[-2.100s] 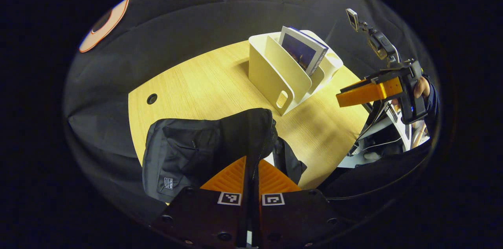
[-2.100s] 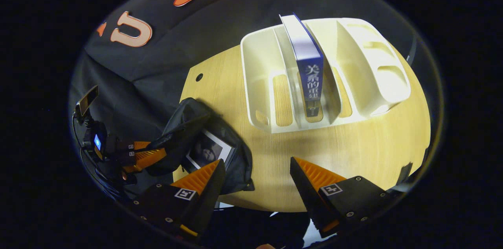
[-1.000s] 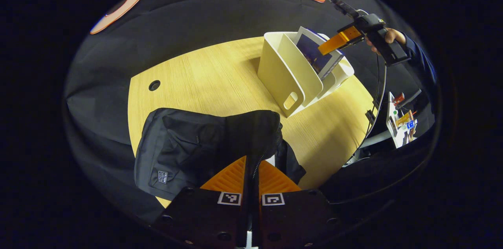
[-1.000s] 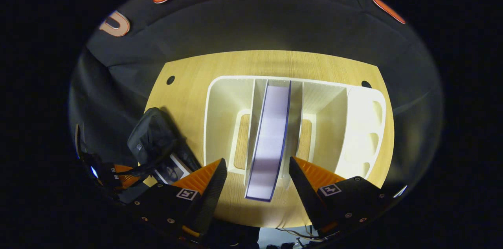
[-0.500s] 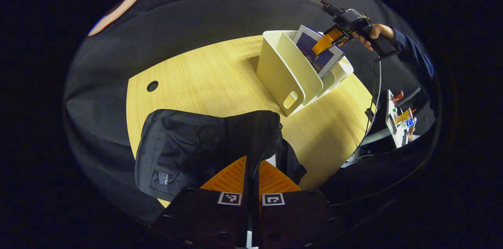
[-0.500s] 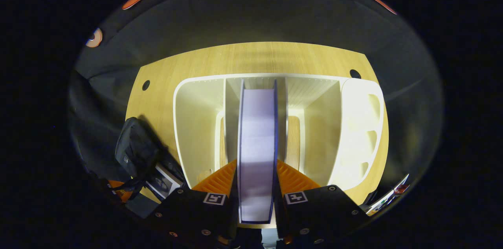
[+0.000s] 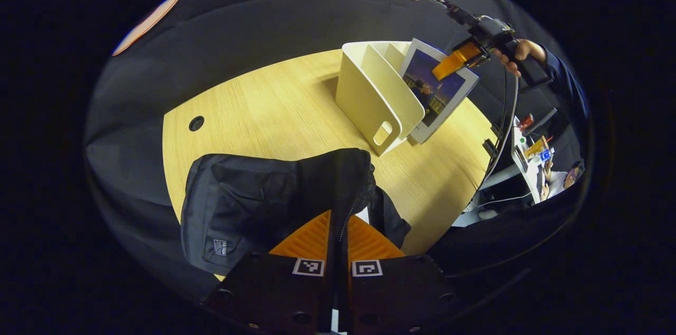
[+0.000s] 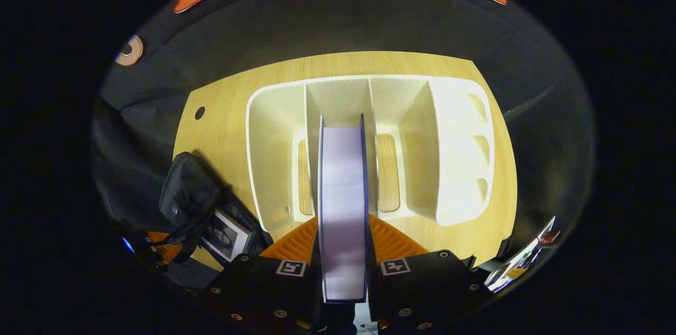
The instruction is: Open the schoolbag, grab two books from the bookshelf and put them into the schoolbag.
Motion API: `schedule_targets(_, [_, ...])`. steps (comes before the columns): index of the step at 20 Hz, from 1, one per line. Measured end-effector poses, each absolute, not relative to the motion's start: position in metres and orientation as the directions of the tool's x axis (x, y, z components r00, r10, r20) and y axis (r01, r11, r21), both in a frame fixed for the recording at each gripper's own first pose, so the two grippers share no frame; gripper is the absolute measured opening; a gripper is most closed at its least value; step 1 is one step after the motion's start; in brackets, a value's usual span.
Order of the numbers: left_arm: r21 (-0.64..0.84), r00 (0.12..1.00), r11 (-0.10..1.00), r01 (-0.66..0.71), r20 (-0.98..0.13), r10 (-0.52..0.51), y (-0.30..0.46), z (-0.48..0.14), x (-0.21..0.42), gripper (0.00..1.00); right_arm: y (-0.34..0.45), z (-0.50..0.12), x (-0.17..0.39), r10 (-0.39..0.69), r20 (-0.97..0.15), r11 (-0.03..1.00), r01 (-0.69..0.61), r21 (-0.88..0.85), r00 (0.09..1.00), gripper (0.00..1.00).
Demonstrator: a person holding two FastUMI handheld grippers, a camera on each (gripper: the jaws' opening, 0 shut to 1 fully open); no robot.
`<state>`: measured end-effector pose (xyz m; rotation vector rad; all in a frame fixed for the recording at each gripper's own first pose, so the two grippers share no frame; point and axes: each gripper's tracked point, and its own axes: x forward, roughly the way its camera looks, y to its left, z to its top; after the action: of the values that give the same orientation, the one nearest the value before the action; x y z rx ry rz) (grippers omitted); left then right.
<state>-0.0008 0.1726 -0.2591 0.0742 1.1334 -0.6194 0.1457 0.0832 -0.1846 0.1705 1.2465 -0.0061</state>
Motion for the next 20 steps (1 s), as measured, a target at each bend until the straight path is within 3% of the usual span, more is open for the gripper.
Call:
schedule_targets(10, [-0.247,0.264,0.786,0.567,-0.849,-0.457,0.17,-0.259,-0.005,0.05,0.1,-0.171,0.05,0.139,-0.925,0.953,0.207,0.223,0.355,0.35])
schedule_targets(20, [-0.252,0.263,0.771,0.585,-0.84,-0.474,0.173,-0.255,-0.005,0.05,0.125,-0.153,-0.015,0.242,-0.848,0.845,0.327,0.423,0.471,0.34])
